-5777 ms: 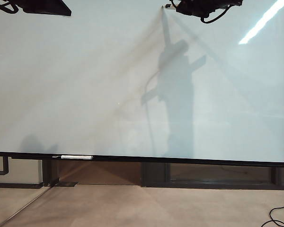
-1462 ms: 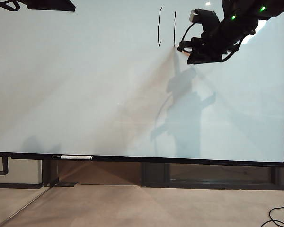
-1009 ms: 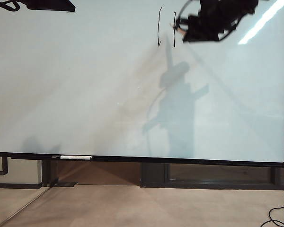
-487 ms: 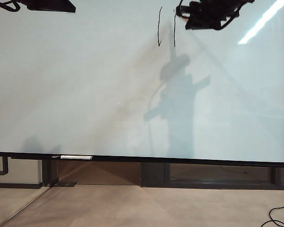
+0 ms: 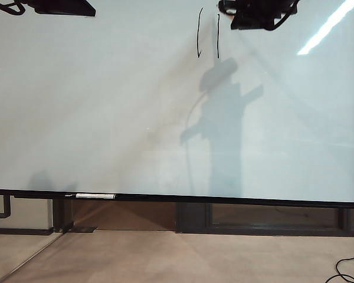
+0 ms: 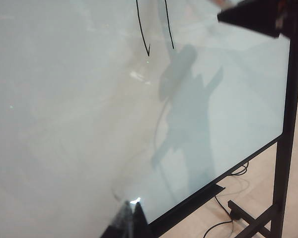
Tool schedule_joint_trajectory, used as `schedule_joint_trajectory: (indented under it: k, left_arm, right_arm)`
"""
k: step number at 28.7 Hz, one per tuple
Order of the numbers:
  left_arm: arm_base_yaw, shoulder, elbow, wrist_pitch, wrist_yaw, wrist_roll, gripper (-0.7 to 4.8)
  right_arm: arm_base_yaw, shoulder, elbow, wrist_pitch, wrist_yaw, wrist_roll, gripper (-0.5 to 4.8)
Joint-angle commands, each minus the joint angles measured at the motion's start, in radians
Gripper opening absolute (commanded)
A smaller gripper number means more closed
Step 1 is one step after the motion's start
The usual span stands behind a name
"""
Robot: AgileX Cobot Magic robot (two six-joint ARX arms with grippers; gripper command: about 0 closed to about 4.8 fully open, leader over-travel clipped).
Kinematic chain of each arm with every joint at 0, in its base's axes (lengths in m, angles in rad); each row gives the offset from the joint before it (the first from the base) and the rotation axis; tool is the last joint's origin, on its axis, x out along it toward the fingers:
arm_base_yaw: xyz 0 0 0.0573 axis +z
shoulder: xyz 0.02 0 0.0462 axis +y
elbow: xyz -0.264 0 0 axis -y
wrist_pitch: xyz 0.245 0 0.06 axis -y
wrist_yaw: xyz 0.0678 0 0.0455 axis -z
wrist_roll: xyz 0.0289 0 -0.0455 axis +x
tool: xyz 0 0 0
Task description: Reach to the right to find the marker pen, pick it up, and write the number 10 on the whiteboard.
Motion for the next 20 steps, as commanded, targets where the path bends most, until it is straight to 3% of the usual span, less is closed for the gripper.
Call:
schedule_joint_trajectory:
  k: [1,20]
  left_arm:
    - [-0.001,-0.005,0.004,0.014,0.005,-0.005,-0.06]
    - [-0.001,-0.005,0.004,0.041,0.005,-0.002,-0.06]
  right_arm:
    - [-0.001,0.002,0.002,0.028,0.018,-0.004,-0.06]
    - [-0.040,0.014,0.002,0.071,-0.009,0.024,-0.06]
